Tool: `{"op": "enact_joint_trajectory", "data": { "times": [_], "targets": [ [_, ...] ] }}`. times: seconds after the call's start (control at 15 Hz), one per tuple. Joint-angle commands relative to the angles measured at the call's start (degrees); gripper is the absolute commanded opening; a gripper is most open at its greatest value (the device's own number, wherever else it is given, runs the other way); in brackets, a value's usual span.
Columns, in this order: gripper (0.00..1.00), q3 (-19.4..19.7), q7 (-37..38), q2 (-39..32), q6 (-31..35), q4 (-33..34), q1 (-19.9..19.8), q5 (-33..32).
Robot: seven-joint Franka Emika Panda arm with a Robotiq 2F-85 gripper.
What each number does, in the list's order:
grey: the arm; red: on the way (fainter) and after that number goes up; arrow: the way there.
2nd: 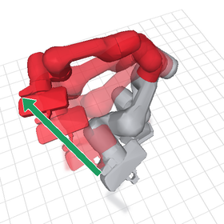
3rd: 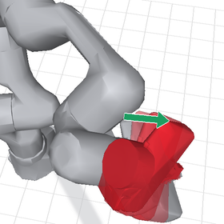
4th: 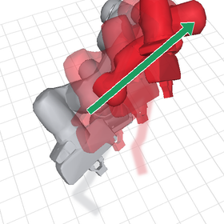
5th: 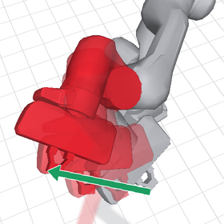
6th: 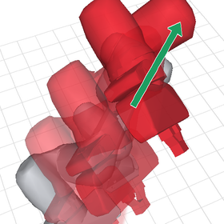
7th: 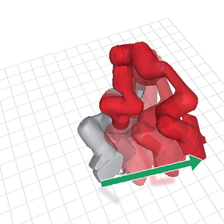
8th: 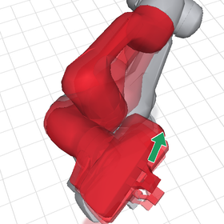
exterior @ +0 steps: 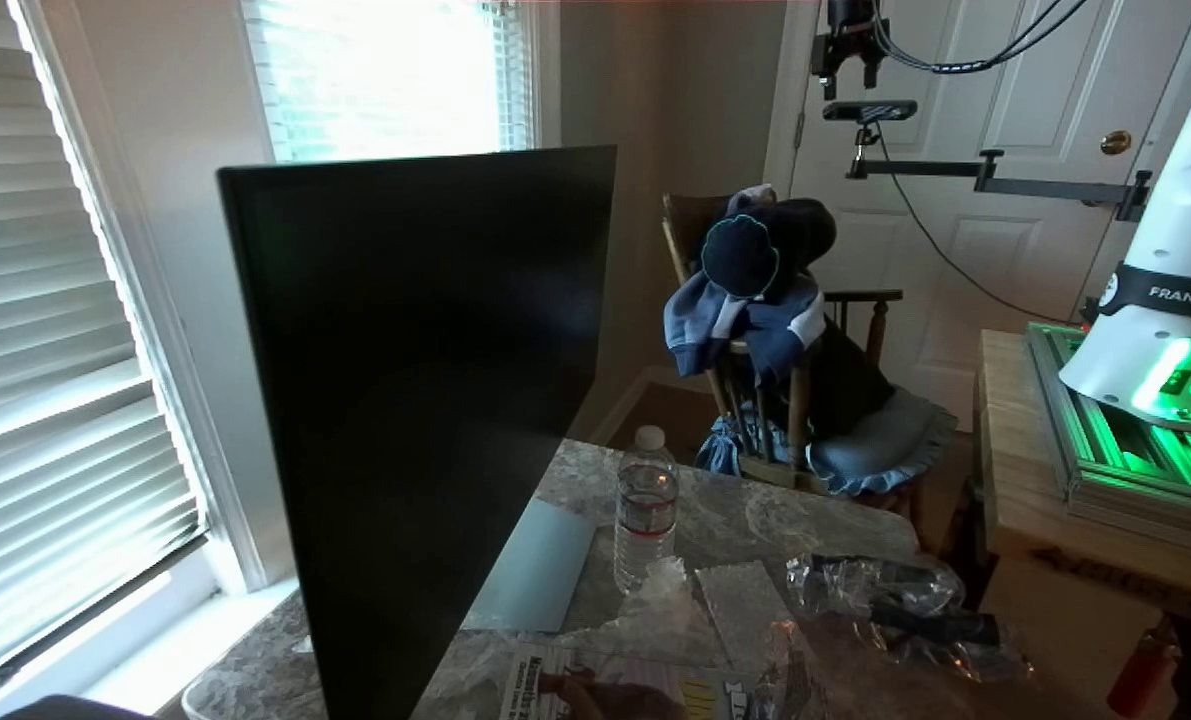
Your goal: Move the sausage pillow to the right
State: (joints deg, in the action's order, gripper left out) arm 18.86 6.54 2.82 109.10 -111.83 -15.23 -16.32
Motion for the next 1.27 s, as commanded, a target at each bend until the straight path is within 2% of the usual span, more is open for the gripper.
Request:
{"op": "enact_joint_trajectory", "data": {
  "times": [0.0,0.13,0.6,0.67,0.73,1.2],
  "targets": [
    [1.0,-1.79,-1.3,8.82,-2.15,-6.56,-0.22,-1.01],
    [1.0,-2.44,-2.06,12.04,-2.57,-8.5,-0.16,0.03],
    [1.0,-3.25,-9.42,20.39,3.86,-16.23,0.73,2.45],
    [1.0,-3.02,-9.77,20.8,4.45,-16.8,1.03,3.81],
    [1.0,-3.6,-7.97,17.43,2.41,-13.36,0.16,1.6],
    [1.0,-3.67,-8.37,18.92,3.3,-15.22,0.47,2.42]
  ]
}}
